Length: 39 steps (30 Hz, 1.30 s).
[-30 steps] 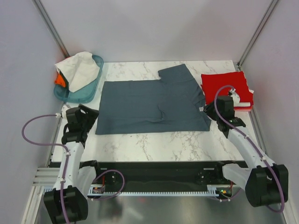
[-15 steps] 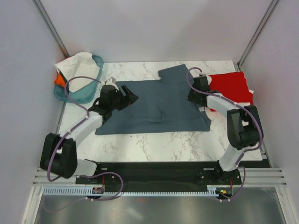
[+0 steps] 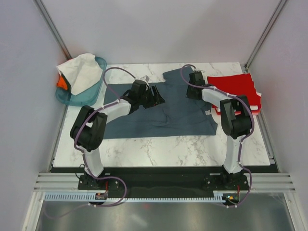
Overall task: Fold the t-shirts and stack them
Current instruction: Fold the tshirt
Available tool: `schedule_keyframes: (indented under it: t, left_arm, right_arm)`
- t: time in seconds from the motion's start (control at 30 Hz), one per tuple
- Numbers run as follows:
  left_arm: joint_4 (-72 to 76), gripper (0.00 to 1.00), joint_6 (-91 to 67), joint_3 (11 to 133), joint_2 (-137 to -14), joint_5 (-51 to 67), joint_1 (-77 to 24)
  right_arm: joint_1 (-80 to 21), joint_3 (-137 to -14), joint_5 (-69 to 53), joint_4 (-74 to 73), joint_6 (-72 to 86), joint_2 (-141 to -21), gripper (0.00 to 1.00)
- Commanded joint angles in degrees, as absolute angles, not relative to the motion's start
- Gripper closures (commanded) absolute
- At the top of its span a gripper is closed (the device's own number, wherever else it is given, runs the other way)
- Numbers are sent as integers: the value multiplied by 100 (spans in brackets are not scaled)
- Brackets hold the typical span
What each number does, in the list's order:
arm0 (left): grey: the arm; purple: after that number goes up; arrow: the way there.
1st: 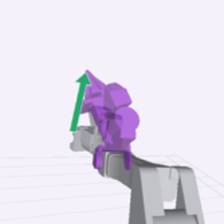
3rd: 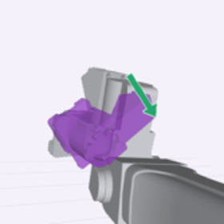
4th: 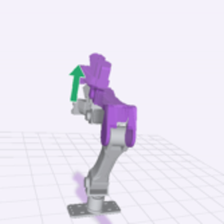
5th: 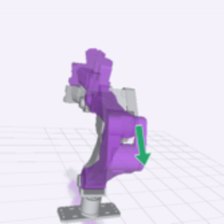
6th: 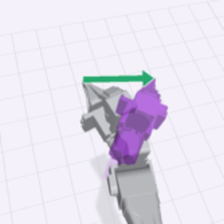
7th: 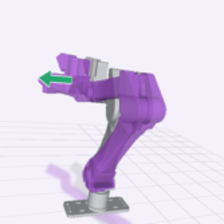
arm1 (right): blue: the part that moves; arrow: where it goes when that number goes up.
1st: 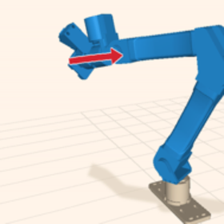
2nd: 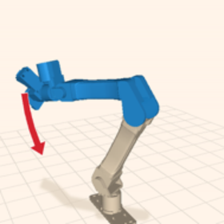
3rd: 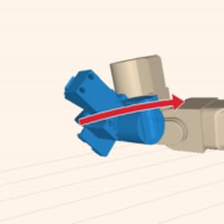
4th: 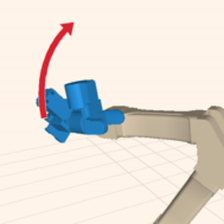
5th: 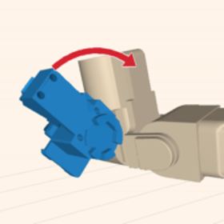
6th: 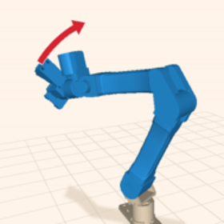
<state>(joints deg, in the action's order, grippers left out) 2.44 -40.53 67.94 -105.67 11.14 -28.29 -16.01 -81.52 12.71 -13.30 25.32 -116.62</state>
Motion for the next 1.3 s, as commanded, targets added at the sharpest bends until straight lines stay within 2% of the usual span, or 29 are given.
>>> schedule_keyframes:
  t: [0.0,0.17,0.2,0.23,0.33,0.47,0.57,0.7,0.83,0.93,1.07,1.2,1.27]
  left_arm:
    - [255,27,-3762,7154,-10775,1187,-2944]
    - [88,31,-3718,7418,-11047,1116,-3067]
    - [53,33,-3718,7479,-11091,1116,-3076]
    - [44,43,-3683,7523,-11170,1151,-3094]
    - [-193,51,-3622,7734,-11372,1081,-3155]
    - [-535,50,-3490,7989,-11557,870,-3234]
    - [-834,48,-3410,8217,-11689,721,-3296]
    - [-984,46,-3401,8270,-11777,659,-3331]
    - [-1055,46,-3410,8288,-11856,685,-3357]
    - [-1055,51,-3472,8358,-11970,852,-3366]
    - [-1151,52,-3516,8429,-12041,668,-3393]
    - [-1143,65,-3551,8525,-12146,721,-3393]
    - [-1108,78,-3568,8604,-12225,773,-3393]
  right_arm:
    - [-1661,-8428,1512,-1433,2364,-11874,55]
    - [-1696,-8587,1529,-1450,2373,-12137,57]
    - [-1688,-8630,1538,-1450,2373,-12164,57]
    - [-1696,-8648,1564,-1459,2373,-12181,61]
    - [-1705,-8657,1687,-1468,2399,-12173,66]
    - [-1723,-8613,1793,-1468,2382,-12068,66]
    - [-1731,-8631,1776,-1468,2373,-12094,73]
    - [-1731,-8640,1740,-1468,2390,-12120,90]
    - [-1740,-8631,1740,-1459,2399,-12085,93]
    - [-1740,-8631,1705,-1468,2400,-12067,97]
    - [-1732,-8613,1705,-1450,2408,-12050,97]
    - [-1740,-8604,1705,-1450,2426,-12024,100]
    - [-1732,-8596,1722,-1450,2435,-11997,100]
